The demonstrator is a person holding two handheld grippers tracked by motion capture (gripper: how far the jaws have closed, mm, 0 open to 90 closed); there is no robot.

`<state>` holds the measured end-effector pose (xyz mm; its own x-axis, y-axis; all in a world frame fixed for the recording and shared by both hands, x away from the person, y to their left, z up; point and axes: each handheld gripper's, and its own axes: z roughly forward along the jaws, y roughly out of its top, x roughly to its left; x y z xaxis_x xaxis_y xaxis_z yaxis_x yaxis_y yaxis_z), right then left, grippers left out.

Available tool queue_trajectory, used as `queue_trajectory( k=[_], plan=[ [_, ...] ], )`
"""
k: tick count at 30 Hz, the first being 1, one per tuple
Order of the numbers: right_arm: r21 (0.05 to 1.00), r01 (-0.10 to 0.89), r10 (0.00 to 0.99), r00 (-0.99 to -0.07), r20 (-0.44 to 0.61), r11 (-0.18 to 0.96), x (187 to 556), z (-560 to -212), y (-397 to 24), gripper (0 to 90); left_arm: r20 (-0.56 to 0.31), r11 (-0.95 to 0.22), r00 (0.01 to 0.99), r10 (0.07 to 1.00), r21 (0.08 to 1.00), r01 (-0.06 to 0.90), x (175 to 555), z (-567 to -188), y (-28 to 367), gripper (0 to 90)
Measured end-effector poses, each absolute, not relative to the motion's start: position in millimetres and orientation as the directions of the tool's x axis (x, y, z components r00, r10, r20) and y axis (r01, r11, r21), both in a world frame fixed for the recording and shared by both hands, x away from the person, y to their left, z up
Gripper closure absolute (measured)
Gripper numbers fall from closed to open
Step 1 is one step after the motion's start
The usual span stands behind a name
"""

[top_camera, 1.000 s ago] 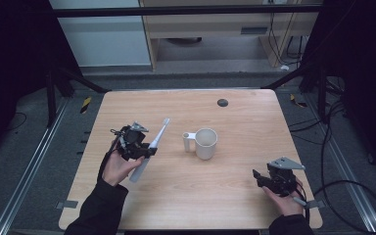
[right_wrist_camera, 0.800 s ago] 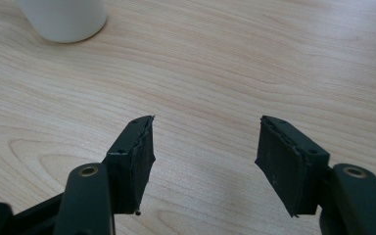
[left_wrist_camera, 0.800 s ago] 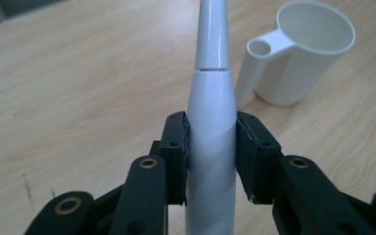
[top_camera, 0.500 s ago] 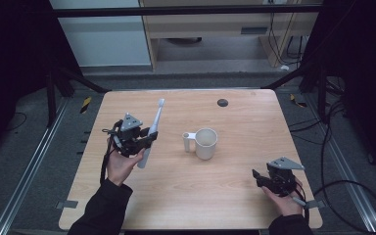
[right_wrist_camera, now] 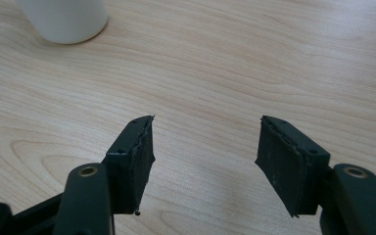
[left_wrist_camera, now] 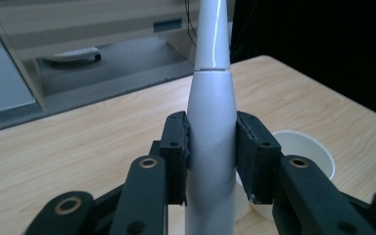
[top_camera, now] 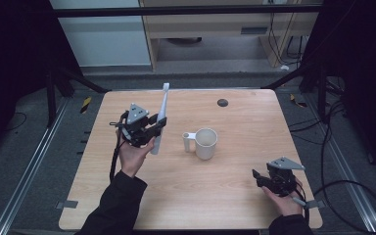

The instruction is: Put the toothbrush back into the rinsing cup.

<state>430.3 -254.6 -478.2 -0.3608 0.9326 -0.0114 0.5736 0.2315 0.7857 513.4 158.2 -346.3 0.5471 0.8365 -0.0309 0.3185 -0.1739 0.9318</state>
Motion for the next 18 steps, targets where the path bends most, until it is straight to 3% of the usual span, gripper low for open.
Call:
queue_trajectory(
  k=[18],
  plan=[
    [0.786, 0.579, 0.935, -0.355, 0.004, 0.217, 430, -478, -256, 38.4, -0.044, -0.113, 0.585, 0.81, 0.967, 0.229, 530, -335, 109, 66.5]
  ],
)
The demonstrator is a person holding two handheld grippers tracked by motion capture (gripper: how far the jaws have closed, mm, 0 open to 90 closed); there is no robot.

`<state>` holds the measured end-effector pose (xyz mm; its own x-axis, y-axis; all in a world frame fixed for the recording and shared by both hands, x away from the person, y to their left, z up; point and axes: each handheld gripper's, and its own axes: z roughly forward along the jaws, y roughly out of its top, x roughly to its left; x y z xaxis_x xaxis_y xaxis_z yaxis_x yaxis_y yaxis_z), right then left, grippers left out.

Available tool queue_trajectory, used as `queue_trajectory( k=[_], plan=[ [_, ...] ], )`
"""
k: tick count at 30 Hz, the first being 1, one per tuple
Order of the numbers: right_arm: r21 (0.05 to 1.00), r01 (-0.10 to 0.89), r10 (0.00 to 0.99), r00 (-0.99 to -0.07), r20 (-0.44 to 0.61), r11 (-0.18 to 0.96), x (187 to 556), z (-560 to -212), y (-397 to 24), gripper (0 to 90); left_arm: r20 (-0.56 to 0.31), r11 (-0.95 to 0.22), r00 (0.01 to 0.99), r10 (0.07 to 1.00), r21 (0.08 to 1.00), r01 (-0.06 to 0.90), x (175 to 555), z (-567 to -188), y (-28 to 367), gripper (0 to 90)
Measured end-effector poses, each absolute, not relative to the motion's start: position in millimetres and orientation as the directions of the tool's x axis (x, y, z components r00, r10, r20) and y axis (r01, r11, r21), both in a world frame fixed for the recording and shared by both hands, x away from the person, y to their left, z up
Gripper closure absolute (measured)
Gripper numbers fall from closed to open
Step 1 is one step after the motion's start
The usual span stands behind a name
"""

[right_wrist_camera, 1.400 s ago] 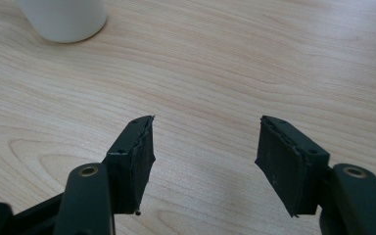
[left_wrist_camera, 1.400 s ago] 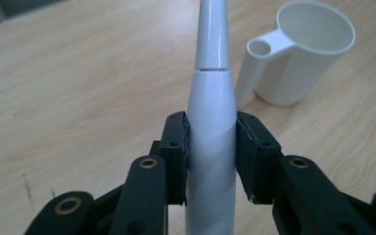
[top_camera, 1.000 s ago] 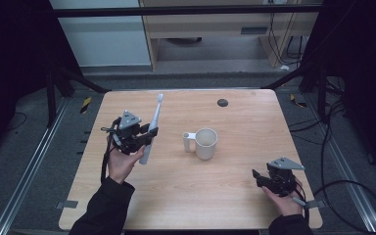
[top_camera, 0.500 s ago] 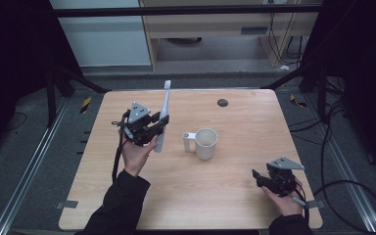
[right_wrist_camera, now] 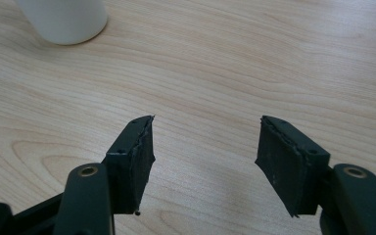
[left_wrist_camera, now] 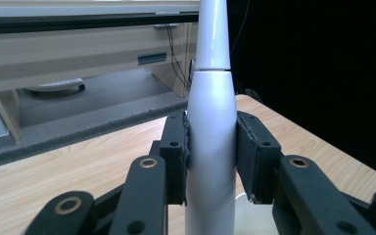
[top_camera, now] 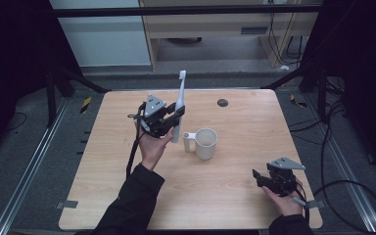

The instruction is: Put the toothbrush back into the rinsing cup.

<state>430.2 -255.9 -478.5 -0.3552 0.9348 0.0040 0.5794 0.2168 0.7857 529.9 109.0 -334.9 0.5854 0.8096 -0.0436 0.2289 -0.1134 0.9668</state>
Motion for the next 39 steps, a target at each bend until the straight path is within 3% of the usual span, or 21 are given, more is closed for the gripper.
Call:
queue_trajectory(
  k=[18, 39],
  plan=[
    [0.788, 0.578, 0.933, -0.359, 0.012, 0.212, 431, -479, -257, 38.6, -0.04, -0.099, 0.632, 0.774, 0.978, 0.184, 540, -333, 65, 66.5],
    [0.789, 0.577, 0.931, -0.364, 0.017, 0.211, 431, -479, -257, 38.8, -0.055, -0.116, 0.653, 0.756, 0.97, 0.216, 554, -360, 32, 66.5]
  ],
)
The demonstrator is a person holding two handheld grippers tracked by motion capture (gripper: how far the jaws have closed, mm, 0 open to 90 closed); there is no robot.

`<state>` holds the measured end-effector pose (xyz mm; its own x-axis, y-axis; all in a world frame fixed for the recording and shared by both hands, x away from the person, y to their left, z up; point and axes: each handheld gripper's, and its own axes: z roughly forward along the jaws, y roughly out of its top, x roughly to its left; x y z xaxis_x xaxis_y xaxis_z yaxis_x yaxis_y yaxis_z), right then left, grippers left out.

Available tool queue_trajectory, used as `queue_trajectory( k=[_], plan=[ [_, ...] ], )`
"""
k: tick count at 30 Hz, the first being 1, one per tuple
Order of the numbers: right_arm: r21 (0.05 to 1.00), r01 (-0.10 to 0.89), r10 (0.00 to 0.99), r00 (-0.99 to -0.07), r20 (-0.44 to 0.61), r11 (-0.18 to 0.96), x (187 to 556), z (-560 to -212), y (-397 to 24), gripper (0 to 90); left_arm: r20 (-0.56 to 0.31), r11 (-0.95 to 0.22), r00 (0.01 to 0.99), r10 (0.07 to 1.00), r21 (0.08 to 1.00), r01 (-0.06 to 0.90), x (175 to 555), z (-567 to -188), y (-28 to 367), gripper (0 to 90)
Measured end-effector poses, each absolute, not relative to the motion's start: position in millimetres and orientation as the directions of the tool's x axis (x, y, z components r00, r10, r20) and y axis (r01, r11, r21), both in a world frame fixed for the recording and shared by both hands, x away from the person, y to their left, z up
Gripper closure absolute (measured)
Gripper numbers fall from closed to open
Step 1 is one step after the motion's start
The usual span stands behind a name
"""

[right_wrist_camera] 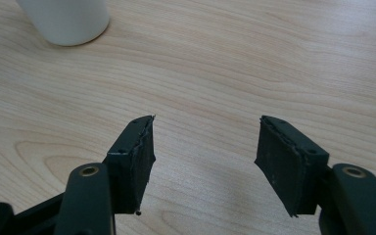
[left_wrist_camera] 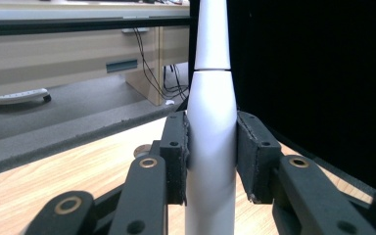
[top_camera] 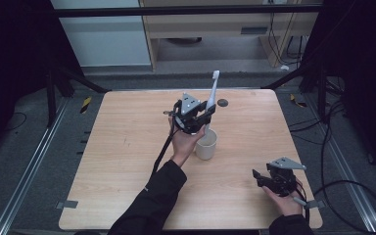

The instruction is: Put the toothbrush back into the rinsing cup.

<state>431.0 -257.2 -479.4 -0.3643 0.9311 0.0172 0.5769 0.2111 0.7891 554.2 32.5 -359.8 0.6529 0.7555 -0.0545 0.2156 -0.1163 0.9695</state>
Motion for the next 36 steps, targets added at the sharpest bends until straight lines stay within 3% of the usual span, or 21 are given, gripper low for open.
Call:
queue_trajectory(
  k=[36],
  plan=[
    [0.784, 0.582, 0.932, -0.363, 0.012, 0.217, 431, -480, -256, 38.8, -0.052, -0.223, 0.664, 0.746, 0.92, 0.323, 554, -417, 32, 66.3]
  ],
)
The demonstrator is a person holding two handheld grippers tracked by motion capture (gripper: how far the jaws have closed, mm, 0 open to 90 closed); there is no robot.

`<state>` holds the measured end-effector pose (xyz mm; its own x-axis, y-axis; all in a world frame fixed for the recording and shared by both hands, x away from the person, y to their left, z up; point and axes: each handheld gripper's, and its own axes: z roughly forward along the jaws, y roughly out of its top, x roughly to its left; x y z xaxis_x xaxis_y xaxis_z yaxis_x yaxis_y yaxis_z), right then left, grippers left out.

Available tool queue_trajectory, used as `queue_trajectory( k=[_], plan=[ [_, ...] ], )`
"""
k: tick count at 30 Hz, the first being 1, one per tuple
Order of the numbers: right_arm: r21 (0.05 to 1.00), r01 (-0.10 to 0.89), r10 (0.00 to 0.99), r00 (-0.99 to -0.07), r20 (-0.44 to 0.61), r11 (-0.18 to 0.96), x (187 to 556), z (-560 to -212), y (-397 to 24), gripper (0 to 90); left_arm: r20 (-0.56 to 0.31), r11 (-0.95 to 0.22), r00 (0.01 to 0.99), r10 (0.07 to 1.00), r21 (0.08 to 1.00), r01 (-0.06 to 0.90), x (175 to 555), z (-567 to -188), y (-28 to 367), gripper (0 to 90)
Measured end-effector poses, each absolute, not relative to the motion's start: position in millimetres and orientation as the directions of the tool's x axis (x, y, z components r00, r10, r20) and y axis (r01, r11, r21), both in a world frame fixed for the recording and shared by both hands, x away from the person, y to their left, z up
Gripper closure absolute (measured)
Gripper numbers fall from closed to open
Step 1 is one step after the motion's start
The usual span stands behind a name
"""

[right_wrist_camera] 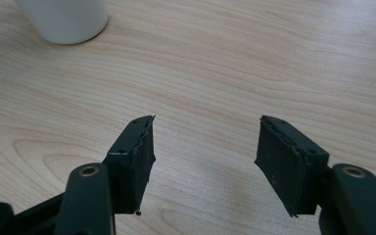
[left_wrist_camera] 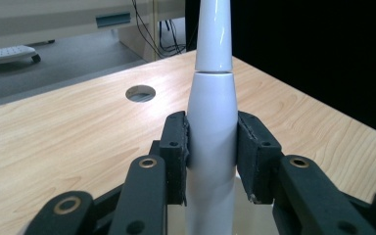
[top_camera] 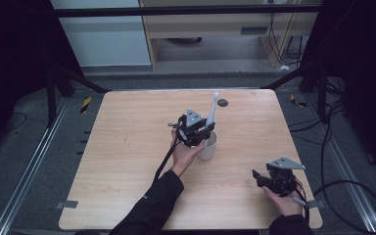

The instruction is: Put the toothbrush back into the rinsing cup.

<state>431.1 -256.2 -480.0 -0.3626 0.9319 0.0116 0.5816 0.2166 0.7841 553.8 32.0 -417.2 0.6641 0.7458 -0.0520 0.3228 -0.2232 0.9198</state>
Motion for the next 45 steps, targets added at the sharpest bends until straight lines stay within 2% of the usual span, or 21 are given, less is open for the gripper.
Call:
queue_trajectory(
  k=[18, 28, 35, 45],
  plan=[
    [0.782, 0.586, 0.932, -0.361, 0.018, 0.211, 431, -480, -256, 38.6, -0.032, -0.28, 0.681, 0.731, 0.896, 0.344, 551, -431, 33, 65.8],
    [0.785, 0.58, 0.932, -0.362, 0.008, 0.218, 431, -480, -256, 38.5, -0.016, -0.314, 0.699, 0.715, 0.886, 0.342, 545, -425, 43, 58.1],
    [0.787, 0.578, 0.934, -0.356, 0.006, 0.215, 430, -479, -256, 37.2, 0.003, -0.349, 0.698, 0.716, 0.868, 0.354, 532, -414, 71, 49.9],
    [0.788, 0.577, 0.937, -0.349, 0.001, 0.214, 429, -480, -257, 32.1, 0.032, -0.383, 0.67, 0.742, 0.84, 0.383, 511, -412, 130, 43.3]
  ],
)
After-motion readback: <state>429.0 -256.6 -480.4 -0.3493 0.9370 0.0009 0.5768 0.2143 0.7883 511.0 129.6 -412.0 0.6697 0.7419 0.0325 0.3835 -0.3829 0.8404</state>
